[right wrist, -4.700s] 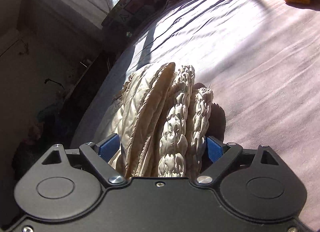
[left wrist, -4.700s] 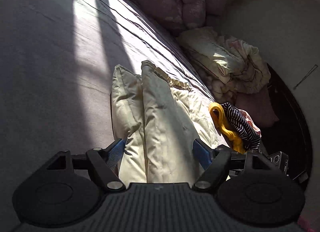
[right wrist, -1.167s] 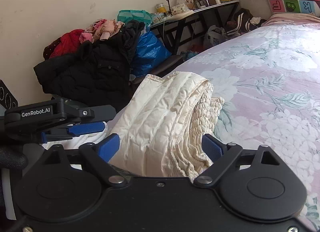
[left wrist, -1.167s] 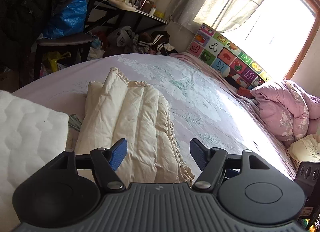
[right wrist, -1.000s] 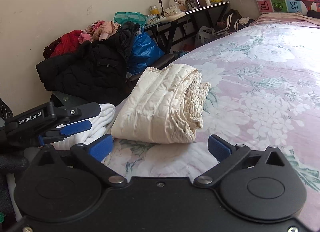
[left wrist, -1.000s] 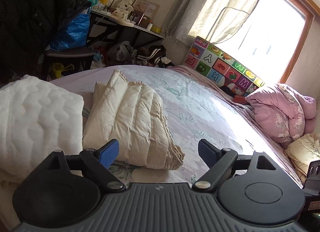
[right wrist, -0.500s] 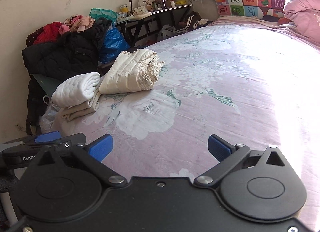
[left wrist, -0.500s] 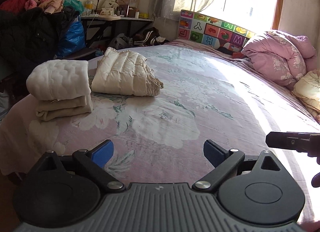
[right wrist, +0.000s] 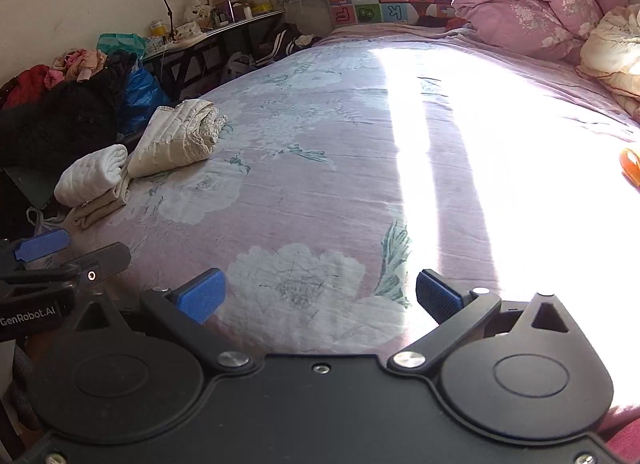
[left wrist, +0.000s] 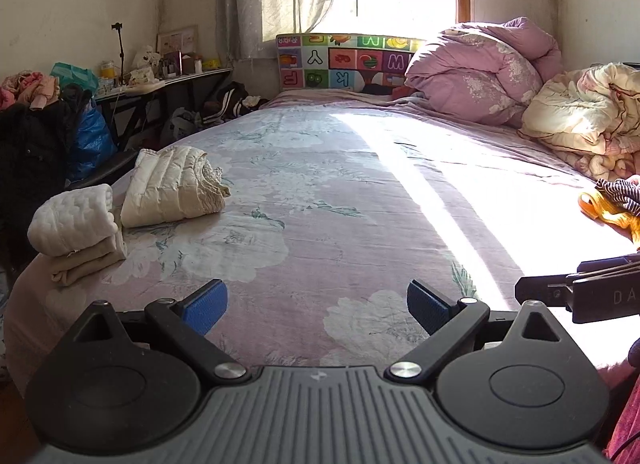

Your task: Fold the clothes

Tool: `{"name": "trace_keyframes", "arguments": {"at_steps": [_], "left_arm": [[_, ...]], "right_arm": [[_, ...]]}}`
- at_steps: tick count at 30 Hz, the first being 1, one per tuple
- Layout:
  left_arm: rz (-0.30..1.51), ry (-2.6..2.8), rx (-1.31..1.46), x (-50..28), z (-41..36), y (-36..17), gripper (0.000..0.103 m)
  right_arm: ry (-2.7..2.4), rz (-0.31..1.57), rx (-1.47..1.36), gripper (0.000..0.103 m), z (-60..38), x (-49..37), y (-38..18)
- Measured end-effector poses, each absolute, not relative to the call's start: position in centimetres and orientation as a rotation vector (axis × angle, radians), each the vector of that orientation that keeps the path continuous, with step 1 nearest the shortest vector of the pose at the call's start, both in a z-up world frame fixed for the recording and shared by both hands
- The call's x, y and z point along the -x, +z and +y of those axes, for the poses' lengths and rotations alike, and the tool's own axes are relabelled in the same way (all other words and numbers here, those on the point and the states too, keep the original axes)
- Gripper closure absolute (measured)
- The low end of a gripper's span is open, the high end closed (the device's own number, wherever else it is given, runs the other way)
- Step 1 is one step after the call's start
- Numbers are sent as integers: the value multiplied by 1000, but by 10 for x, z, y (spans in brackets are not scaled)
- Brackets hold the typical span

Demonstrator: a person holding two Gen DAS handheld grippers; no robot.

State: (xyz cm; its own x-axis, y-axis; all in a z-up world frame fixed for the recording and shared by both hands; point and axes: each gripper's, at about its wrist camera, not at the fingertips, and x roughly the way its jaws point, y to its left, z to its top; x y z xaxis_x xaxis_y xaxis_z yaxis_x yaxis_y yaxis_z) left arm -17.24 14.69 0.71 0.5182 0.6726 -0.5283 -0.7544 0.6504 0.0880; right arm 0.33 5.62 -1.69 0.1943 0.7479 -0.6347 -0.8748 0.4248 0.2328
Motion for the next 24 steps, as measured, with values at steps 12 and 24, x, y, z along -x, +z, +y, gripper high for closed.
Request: {"name": "trace_keyframes", "arguments": {"at_steps": [12,24], "left_arm": [[575,692,48,114,77,4,6],[562,621,30,86,37,-4,6]], "right_arm": [[925,673,138,0,-35,-25,-1],[822,647,163,0,-74,-32,-8]]}}
